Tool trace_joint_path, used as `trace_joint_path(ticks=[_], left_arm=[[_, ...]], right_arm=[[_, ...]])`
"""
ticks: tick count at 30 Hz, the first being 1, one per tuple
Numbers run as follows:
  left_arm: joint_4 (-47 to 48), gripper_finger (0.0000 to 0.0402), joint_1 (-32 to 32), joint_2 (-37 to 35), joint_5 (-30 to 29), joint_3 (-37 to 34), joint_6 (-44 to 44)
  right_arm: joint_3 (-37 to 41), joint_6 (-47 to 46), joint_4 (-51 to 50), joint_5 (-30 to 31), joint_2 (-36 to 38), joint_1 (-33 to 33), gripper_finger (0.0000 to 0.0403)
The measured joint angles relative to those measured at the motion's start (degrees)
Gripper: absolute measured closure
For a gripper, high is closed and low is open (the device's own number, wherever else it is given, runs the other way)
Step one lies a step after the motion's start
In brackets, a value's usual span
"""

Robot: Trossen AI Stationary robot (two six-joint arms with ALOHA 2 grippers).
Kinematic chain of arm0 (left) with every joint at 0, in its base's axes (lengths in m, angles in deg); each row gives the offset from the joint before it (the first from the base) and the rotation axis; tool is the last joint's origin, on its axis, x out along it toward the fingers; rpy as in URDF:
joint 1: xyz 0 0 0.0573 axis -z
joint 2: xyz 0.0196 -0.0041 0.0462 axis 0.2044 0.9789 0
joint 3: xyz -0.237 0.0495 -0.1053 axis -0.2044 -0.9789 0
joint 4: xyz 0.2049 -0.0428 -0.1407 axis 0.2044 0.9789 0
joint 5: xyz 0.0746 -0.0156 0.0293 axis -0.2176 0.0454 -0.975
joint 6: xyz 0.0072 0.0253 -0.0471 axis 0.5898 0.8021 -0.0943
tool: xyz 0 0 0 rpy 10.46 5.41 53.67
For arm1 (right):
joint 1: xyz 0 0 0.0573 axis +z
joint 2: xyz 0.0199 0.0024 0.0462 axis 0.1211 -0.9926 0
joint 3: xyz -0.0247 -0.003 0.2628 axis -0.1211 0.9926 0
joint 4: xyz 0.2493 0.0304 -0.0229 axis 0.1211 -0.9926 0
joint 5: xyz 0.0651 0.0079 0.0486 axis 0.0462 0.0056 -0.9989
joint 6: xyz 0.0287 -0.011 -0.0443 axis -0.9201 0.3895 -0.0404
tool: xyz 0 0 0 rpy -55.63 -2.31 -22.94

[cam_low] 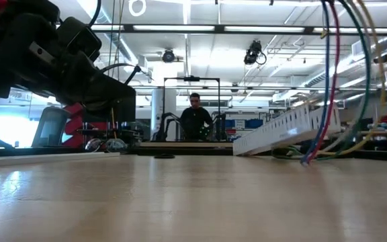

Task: Ziptie cables
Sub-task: Wrap the cable wires with black zip tie

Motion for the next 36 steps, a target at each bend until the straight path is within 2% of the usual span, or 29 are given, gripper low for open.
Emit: trace_joint_path(ticks=[4,10,15,21,27,36], left_arm=[[0.04,0.0401,0.02,0.0,-0.83,0.09,0.39],[-0.31,0.0401,0.04,0.0,-3.79,0.11,2.9],[-1.58,0.0401,0.04,0.0,-3.96,0.21,4.62],[-4.95,0.0401,0.15,0.0,-3.96,0.33,6.96],[-2.25,0.0401,0.13,0.0,-7.0,3.22,8.55],[3.18,0.0401,0.13,0.0,-7.86,6.33,10.11]], right_arm=[[-0.02,-0.52,6.42,0.86,-0.4,-1.71,0.0402],[0.32,9.12,23.6,-2.47,-2.1,-5.18,0.0402],[2.1,15.6,34.97,-6.64,-6.65,-8.41,0.0402],[2.71,20.8,41.31,-7.78,-12.82,-11.86,0.0402],[2.71,29.86,51.91,-9.27,-16.25,-15.19,0.0402],[2.75,34.62,55.74,-11.29,-17.83,-20.46,0.0402]])
